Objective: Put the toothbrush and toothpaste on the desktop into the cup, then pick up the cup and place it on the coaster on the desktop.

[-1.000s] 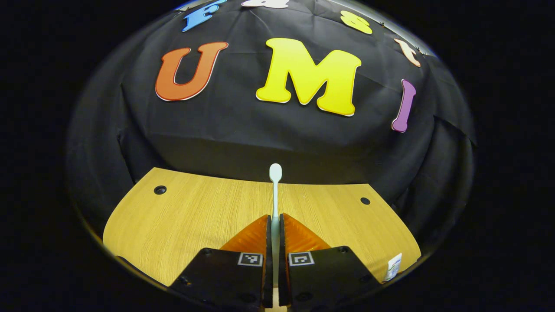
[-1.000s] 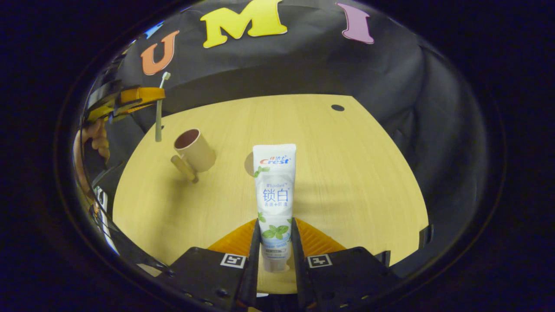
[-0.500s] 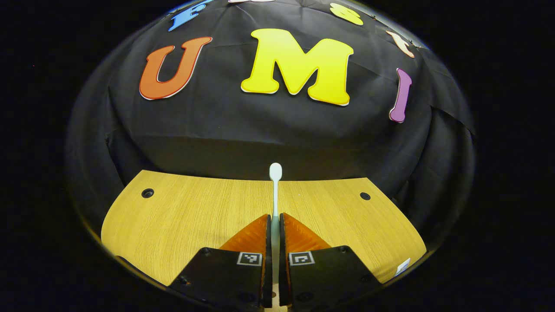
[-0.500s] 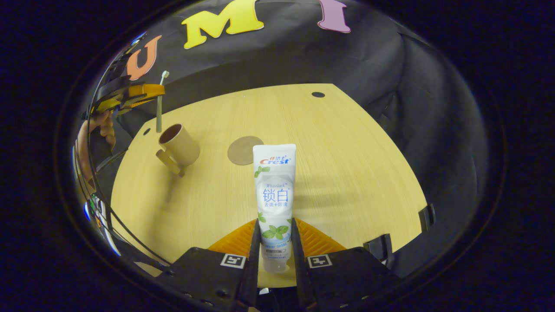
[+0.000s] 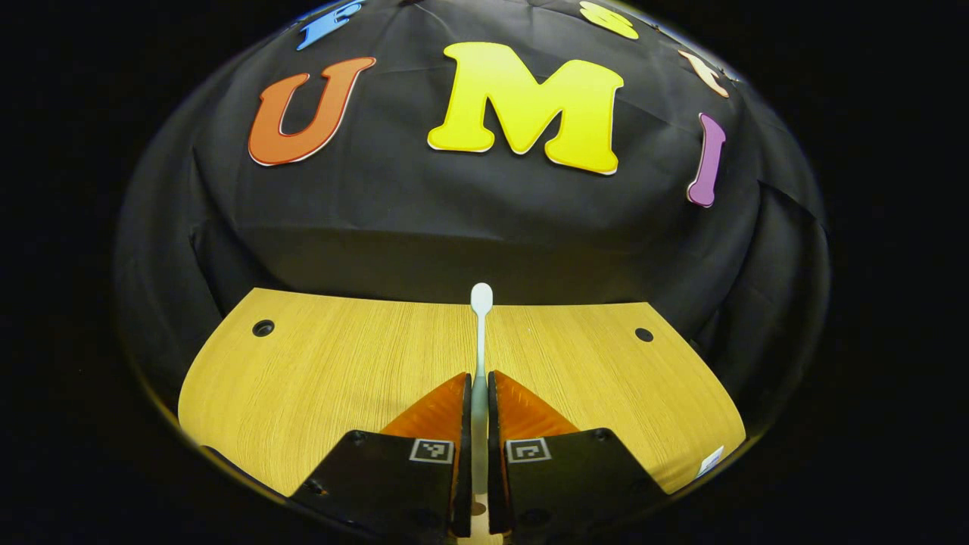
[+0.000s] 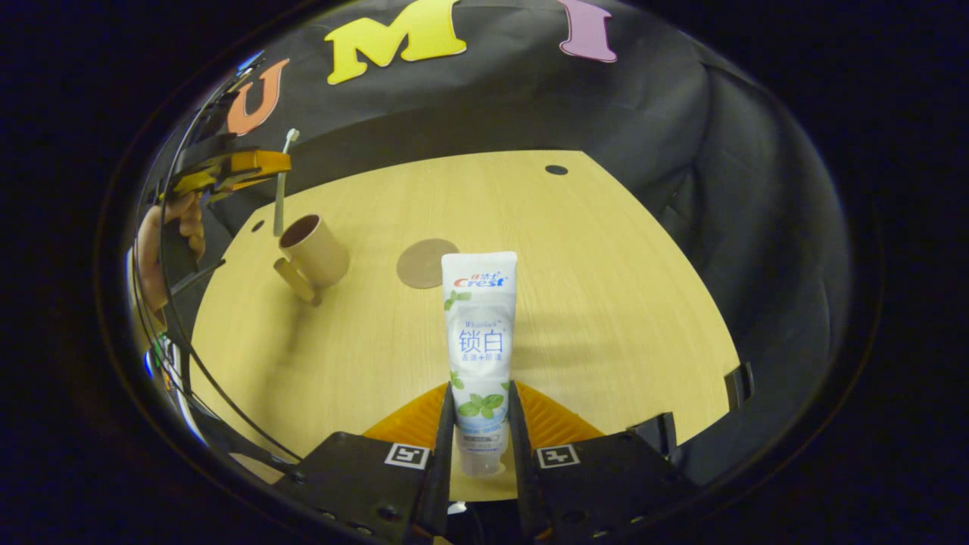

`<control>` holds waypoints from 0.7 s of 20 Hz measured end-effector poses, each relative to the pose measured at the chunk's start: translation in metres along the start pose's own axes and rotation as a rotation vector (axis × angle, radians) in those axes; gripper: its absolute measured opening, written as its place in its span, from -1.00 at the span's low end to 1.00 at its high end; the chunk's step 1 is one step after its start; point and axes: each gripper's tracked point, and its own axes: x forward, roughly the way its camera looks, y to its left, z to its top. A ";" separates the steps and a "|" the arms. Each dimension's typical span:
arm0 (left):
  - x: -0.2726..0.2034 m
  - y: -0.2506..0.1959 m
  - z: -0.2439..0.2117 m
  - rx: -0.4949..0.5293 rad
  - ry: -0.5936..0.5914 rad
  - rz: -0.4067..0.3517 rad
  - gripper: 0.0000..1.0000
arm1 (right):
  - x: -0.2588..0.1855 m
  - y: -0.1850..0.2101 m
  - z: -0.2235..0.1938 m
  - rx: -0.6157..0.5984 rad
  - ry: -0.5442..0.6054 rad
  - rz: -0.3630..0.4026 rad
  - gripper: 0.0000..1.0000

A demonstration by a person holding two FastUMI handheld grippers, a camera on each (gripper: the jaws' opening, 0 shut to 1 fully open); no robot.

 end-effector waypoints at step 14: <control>-0.008 0.001 -0.021 -0.068 0.074 0.045 -0.60 | -0.011 -0.009 0.014 0.001 -0.025 0.011 -0.26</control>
